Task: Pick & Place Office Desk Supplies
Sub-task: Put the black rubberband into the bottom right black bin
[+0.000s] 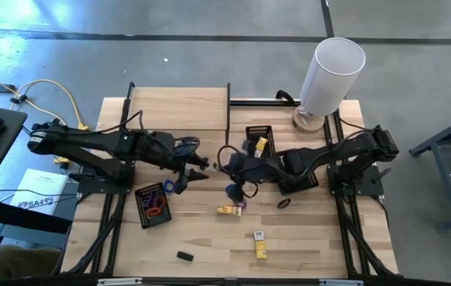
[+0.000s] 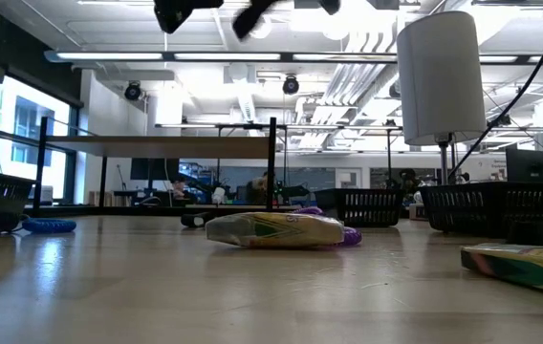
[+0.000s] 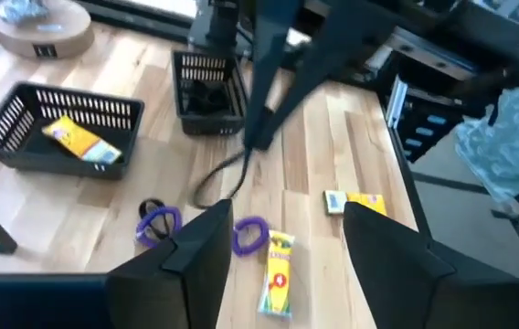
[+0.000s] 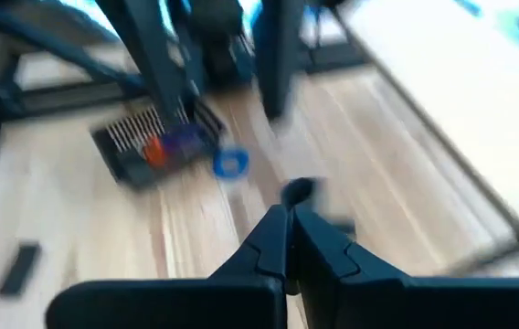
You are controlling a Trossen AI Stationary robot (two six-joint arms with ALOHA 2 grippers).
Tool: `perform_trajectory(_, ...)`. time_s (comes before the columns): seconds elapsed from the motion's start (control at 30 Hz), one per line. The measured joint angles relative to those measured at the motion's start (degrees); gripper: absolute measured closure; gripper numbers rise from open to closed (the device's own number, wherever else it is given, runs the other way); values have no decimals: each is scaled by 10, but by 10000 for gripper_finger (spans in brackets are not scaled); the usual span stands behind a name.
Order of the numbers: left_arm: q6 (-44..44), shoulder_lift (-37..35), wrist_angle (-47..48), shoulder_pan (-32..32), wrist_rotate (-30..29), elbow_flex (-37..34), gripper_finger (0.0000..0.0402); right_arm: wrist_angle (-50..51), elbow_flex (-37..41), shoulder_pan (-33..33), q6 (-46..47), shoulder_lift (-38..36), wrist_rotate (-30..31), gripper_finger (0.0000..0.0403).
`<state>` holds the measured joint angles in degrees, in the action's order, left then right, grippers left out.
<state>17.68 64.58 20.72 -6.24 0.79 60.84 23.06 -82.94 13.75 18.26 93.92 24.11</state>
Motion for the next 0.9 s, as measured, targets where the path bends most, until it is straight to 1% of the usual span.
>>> perform_trajectory(0.1,11,0,16,-3,15,0,197,80,0,9,67,-3,0,400)
perform_trajectory(0.23,25,0,40,-3,30,0,197,212,0,31,192,-3,6,400)
perform_trajectory(0.4,33,0,72,-3,41,0,197,430,0,57,371,-3,7,400)
perform_trajectory(0.5,50,0,80,-3,51,0,197,556,0,66,448,-5,7,400)
perform_trajectory(0.57,57,0,80,-3,65,0,197,615,0,73,486,-12,11,400)
perform_trajectory(0.63,58,0,80,-3,77,0,197,653,0,77,507,-22,13,400)
perform_trajectory(0.77,60,0,80,-9,84,0,197,664,18,84,525,-60,14,400)
perform_trajectory(0.9,65,0,80,-33,85,0,197,647,86,84,558,-130,19,400)
